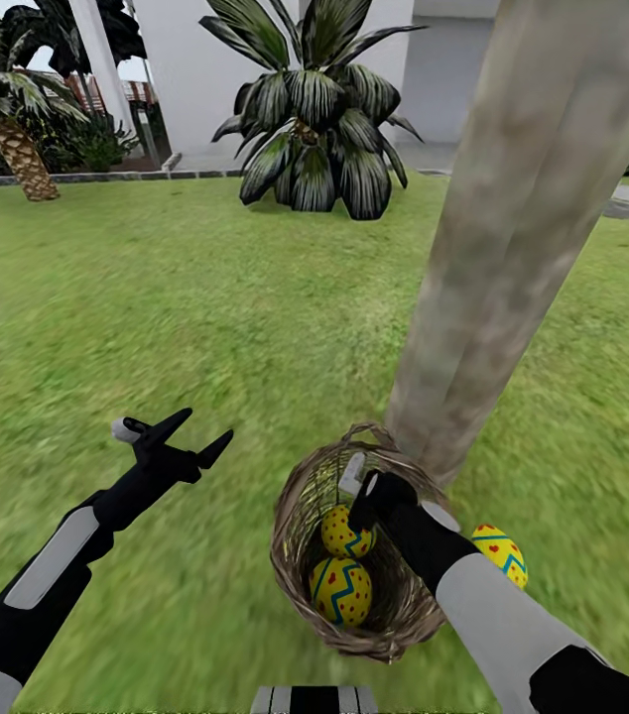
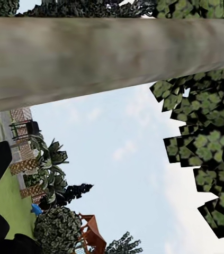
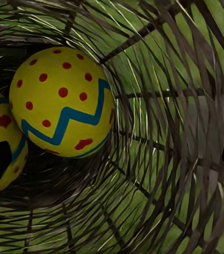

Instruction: Take the three Easter eggs out of the wicker basket on the lawn in the garden, then place them on the lawn next to a single tree (choose any tree) so that all three eggs are next to the same tree and none are left in the basket.

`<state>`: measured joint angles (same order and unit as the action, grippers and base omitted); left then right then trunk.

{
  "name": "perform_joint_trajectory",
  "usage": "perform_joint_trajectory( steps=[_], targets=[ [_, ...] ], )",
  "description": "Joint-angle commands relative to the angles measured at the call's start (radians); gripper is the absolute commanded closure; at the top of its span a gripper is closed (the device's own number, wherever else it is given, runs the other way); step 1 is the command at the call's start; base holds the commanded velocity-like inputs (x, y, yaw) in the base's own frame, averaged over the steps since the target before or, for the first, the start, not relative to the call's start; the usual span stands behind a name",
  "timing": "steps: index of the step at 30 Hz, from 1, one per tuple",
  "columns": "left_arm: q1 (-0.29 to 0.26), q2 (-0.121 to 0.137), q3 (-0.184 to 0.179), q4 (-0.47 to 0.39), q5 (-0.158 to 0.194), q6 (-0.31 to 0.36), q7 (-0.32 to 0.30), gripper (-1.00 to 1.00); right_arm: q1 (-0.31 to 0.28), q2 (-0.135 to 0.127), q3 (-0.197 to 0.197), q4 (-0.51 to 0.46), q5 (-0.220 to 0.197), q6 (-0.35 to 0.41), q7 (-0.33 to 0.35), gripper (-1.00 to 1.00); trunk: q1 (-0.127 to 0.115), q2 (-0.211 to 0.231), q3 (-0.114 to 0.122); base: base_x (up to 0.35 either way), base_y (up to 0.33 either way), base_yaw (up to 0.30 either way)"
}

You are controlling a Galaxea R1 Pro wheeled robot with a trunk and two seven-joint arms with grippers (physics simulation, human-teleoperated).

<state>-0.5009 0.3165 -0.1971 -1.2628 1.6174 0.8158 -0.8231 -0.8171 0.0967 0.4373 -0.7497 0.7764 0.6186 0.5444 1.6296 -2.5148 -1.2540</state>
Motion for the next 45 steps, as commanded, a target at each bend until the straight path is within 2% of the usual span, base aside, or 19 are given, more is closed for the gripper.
perform_joint_trajectory(
  steps=[1,4,8,10,14,18,25,35,45],
  targets=[
    [-0.001,0.001,-0.002,0.000,0.007,0.005,-0.001,-1.00,-0.001,0.000,0.001,-0.006,0.011,0.003,0.009,-1.00,0.000,-0.001,-0.005,0.000,0.000,0.000],
    [-0.001,0.001,-0.002,0.000,0.007,0.005,-0.001,-1.00,-0.008,0.000,0.000,-0.011,0.009,0.003,0.013,-1.00,0.002,-0.001,-0.016,0.000,0.000,0.000],
    [-0.001,0.001,-0.002,0.000,0.007,0.005,0.000,-1.00,-0.064,0.000,0.000,0.004,-0.002,0.005,0.015,-1.00,0.003,-0.002,-0.032,0.000,0.000,0.000],
    [-0.001,0.001,-0.002,0.000,0.007,0.005,0.001,-1.00,-0.073,0.000,0.000,0.010,-0.002,0.005,0.015,-1.00,0.004,-0.003,-0.040,0.000,0.000,0.000],
    [-0.001,0.001,-0.002,0.000,0.007,0.005,0.001,-1.00,-0.116,0.000,0.000,0.083,-0.005,0.003,0.022,-1.00,0.006,-0.004,-0.055,0.000,0.000,0.000],
    [-0.001,0.001,-0.002,0.000,0.007,0.005,0.001,-1.00,-0.119,0.000,0.000,0.096,-0.004,0.003,0.054,-1.00,0.008,-0.005,-0.071,0.000,0.000,0.000],
    [-0.001,-0.004,-0.002,0.000,0.007,0.005,0.001,-1.00,-0.119,0.000,0.000,0.065,0.000,-0.001,0.104,-1.00,0.011,-0.006,-0.098,0.000,0.000,0.000],
    [-0.001,-0.005,-0.002,0.001,0.007,0.005,0.001,-1.00,-0.119,0.000,0.000,0.007,0.003,0.000,0.106,-1.00,0.015,-0.009,-0.136,0.000,0.000,0.000],
    [-0.001,-0.005,-0.002,0.001,0.007,0.005,0.001,-1.00,-0.119,-0.001,0.000,0.000,0.004,0.000,0.101,-1.00,0.020,-0.011,-0.175,0.000,0.000,0.000]
  ],
)
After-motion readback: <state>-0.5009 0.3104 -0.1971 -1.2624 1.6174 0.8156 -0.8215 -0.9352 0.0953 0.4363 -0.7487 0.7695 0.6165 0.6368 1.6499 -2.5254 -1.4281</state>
